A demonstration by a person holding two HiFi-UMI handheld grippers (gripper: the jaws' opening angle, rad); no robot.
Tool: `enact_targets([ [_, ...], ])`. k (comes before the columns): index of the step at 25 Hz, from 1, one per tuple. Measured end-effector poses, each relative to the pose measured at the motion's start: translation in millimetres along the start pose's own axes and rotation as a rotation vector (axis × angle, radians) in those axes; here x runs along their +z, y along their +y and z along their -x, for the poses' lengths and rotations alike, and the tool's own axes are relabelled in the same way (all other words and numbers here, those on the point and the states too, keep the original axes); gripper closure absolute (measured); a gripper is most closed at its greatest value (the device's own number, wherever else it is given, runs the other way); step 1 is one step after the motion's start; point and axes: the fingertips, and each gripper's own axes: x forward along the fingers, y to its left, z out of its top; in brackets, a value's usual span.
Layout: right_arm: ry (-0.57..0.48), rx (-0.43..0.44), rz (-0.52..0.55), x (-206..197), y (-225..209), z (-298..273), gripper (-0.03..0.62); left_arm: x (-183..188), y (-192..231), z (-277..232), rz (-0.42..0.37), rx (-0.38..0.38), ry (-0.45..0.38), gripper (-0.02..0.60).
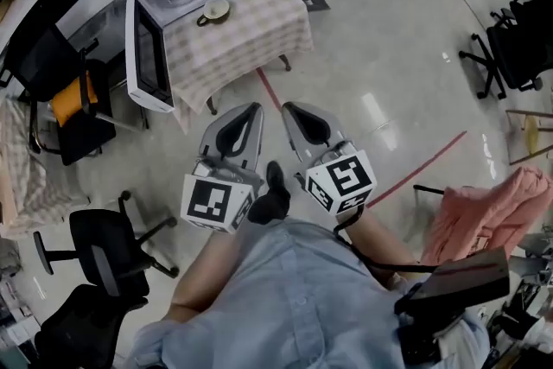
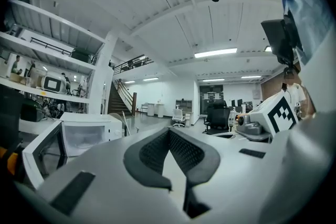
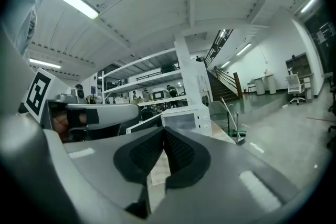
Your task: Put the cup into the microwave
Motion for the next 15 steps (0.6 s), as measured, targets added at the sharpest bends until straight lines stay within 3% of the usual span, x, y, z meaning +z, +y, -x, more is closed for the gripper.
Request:
enact_targets([
  [7,0.045,0.056,0.029,11.9,-17.0,-88.2,0.590,1.3,76.6,-39.3,0.040,0.043,-0.010,0.577],
  [15,0.049,0.076,0.077,36.1,-28.8,-136.8,0.590,25.4,118.2,-65.0,0.049,0.063,-0.065,0.577],
])
